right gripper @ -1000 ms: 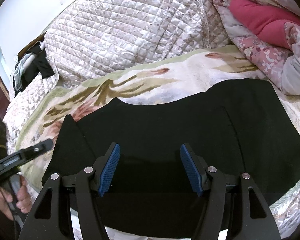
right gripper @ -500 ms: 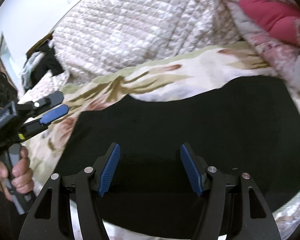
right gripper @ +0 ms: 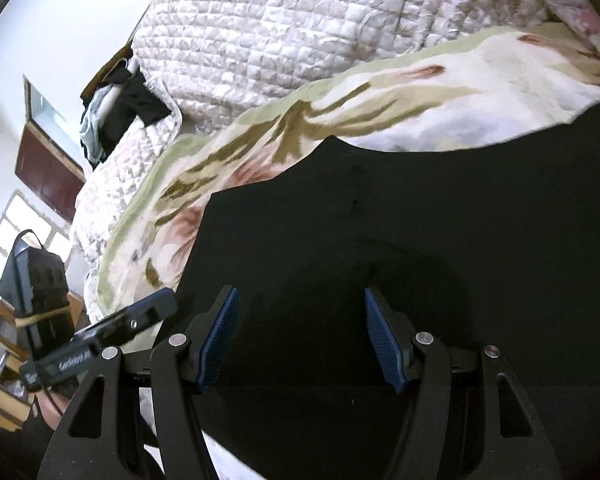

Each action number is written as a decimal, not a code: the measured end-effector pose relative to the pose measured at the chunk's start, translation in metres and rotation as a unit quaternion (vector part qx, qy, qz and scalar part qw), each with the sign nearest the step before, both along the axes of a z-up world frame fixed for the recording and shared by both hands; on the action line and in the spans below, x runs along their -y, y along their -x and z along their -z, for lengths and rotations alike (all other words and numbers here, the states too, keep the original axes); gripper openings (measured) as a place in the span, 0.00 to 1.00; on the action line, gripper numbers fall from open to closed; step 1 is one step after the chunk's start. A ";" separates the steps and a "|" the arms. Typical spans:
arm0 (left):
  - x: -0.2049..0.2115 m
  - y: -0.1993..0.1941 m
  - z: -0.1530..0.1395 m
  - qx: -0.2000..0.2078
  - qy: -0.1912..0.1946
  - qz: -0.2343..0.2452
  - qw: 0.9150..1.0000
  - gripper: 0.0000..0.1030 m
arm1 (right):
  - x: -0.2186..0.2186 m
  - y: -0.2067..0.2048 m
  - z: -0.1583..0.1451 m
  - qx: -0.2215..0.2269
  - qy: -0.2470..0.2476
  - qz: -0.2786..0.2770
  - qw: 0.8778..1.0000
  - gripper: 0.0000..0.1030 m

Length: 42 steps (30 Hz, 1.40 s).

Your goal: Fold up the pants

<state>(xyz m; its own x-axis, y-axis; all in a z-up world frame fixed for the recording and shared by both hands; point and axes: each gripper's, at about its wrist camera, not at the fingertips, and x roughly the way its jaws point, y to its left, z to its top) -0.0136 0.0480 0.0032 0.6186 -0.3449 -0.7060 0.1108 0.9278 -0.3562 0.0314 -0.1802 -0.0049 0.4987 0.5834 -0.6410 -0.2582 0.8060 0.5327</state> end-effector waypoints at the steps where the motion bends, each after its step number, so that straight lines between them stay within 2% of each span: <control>1: 0.001 0.000 0.001 -0.002 0.001 0.001 1.000 0.58 | -0.001 -0.005 0.001 0.000 0.000 -0.001 1.000 0.61; 3: 0.002 0.000 0.004 -0.006 -0.001 0.001 1.000 0.58 | -0.001 -0.012 0.002 -0.007 -0.009 0.001 1.000 0.56; 5: 0.003 0.001 0.005 -0.006 -0.005 0.001 1.000 0.58 | 0.002 -0.014 0.004 -0.021 -0.028 0.005 0.999 0.37; 6: 0.004 0.002 0.005 -0.005 -0.007 0.000 1.000 0.58 | 0.004 -0.014 0.008 -0.038 -0.051 -0.003 0.998 0.15; 7: 0.004 0.003 0.005 -0.004 -0.008 0.001 1.000 0.58 | 0.004 -0.014 0.012 -0.052 -0.061 -0.007 0.997 0.06; 8: 0.005 0.003 0.005 -0.003 -0.010 0.000 1.000 0.58 | 0.003 -0.011 0.015 -0.056 -0.058 -0.007 0.997 0.03; 14: 0.005 0.010 0.001 0.007 -0.011 0.000 1.000 0.58 | 0.022 0.014 -0.010 -0.010 -0.058 0.013 0.998 0.03; 15: 0.005 0.011 0.001 0.007 -0.011 0.000 1.000 0.58 | 0.025 0.016 -0.009 -0.010 -0.053 0.016 0.998 0.03; 18: 0.009 0.011 0.004 0.003 -0.012 0.003 1.000 0.58 | 0.033 0.015 0.013 -0.048 -0.034 0.034 0.998 0.02; 19: 0.010 0.011 0.004 0.003 -0.013 0.005 1.000 0.58 | 0.035 0.014 0.013 -0.048 -0.042 0.035 0.997 0.02; 22: 0.014 0.013 0.000 0.012 -0.017 0.011 1.000 0.58 | 0.031 0.018 0.006 -0.032 -0.024 0.028 0.999 0.02; 26: 0.016 0.014 -0.002 0.018 -0.024 0.013 0.999 0.58 | 0.032 0.020 0.007 -0.040 -0.024 0.030 0.998 0.02; 29: 0.015 0.012 -0.004 0.018 -0.028 0.011 0.999 0.58 | 0.035 0.021 -0.001 -0.018 0.013 0.048 0.999 0.04; 31: 0.016 0.010 -0.009 0.024 -0.031 0.010 0.999 0.58 | 0.042 0.024 -0.014 0.014 0.044 0.076 0.996 0.04; 33: 0.018 0.004 -0.016 0.033 -0.035 0.014 0.999 0.58 | 0.047 0.025 -0.027 0.046 0.057 0.092 0.993 0.04; 35: 0.024 -0.006 -0.023 0.042 -0.042 0.022 0.998 0.58 | 0.044 0.020 -0.033 0.058 0.055 0.084 0.993 0.04; 39: 0.041 -0.032 -0.029 0.056 -0.060 0.037 0.996 0.58 | 0.023 -0.001 -0.030 0.058 0.078 0.062 0.993 0.04; 42: 0.051 -0.056 -0.020 0.049 -0.066 0.045 0.996 0.58 | 0.016 -0.022 -0.016 0.033 0.108 0.057 0.992 0.04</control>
